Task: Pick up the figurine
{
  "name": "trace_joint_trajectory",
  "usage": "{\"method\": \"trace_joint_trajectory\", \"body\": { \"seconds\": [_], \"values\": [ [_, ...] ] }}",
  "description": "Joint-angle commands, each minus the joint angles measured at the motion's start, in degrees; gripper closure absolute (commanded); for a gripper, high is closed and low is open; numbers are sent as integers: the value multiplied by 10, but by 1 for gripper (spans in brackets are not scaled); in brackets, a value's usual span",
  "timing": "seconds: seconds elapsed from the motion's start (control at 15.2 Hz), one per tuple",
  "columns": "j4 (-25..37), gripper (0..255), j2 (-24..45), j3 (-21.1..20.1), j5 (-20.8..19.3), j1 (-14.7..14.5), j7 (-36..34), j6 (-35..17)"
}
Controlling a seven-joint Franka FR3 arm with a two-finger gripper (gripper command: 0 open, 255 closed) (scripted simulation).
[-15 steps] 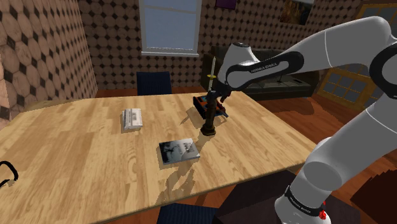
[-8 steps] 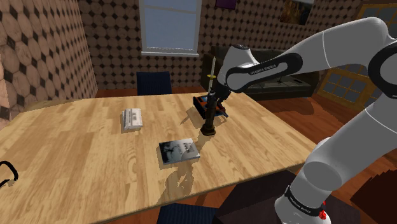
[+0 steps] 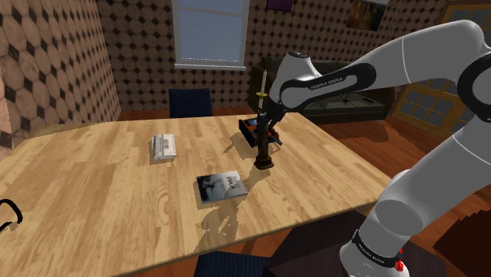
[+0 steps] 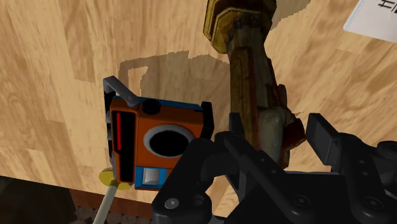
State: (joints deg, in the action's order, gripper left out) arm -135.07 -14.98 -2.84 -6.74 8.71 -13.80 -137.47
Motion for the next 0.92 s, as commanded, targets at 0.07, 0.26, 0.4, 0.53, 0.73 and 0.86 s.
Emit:
{"method": "trace_joint_trajectory", "body": {
  "seconds": [0.07,0.26,0.4,0.53,0.73,0.86],
  "values": [
    [15,255,-8,0,3,-1,3,23],
    [32,255,-15,1,6,-2,7,47],
    [44,255,-20,1,7,-2,9,63],
    [56,255,-23,1,9,-3,11,78],
    [75,255,-28,2,11,-3,14,102],
    [76,255,-28,2,11,-3,14,103]
  ]
}}
